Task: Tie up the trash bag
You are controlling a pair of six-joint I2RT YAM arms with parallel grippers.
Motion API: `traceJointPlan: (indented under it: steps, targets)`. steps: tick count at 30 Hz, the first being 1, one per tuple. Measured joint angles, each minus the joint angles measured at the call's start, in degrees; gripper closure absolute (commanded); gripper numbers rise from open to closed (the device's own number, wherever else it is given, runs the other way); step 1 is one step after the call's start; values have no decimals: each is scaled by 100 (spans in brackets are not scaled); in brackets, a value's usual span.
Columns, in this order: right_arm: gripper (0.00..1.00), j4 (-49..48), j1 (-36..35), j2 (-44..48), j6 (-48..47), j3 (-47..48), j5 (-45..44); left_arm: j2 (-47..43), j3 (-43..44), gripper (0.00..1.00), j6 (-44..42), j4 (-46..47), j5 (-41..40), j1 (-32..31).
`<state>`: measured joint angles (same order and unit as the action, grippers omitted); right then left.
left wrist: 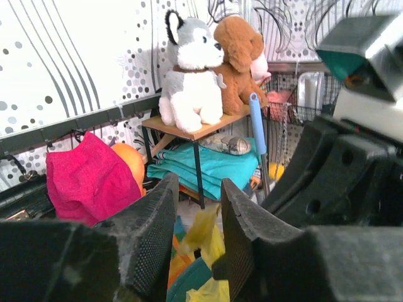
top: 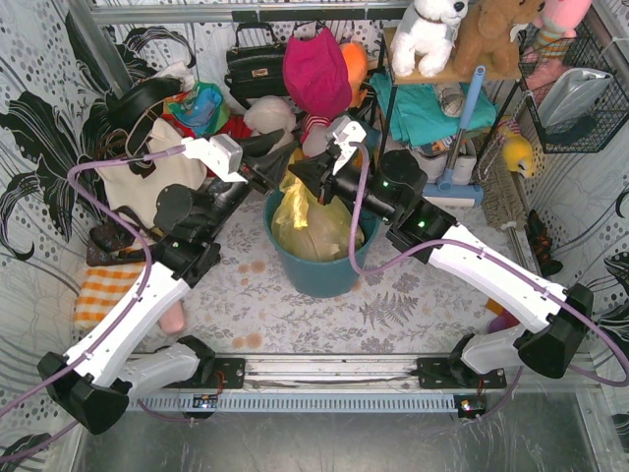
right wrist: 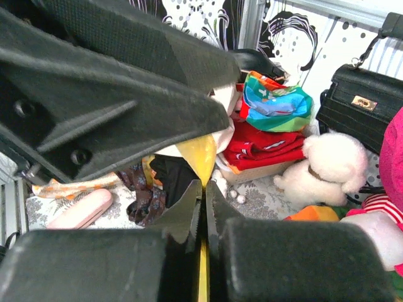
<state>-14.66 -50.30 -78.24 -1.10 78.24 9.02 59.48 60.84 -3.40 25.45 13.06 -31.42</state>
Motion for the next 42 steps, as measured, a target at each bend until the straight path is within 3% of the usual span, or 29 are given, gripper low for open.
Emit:
traceJointPlan:
  steps: [10,16,23,27,33,36,39,42]
  targets:
    - [100,2,0,0,20,-114,-7,-437,35,44,1049,-581,-850,33]
    - [100,2,0,39,20,-153,-26,-601,-98,42,1947,-732,-734,48]
    - [100,-4,0,55,44,-155,-24,-538,-417,40,2437,-695,-509,63]
    - [100,-9,0,55,83,-155,-24,-476,-424,48,2487,-649,-424,70]
    - [100,-44,0,61,133,-155,-20,-380,-474,72,2535,-227,-374,72]
    - [100,-48,0,63,153,-166,-20,-306,-474,72,2540,-79,-284,72]
    - [100,-52,0,63,160,-166,-20,-225,-474,62,2542,-15,-190,72]
    - [100,-66,0,63,173,-170,-20,-175,-474,68,2559,-15,-164,72]
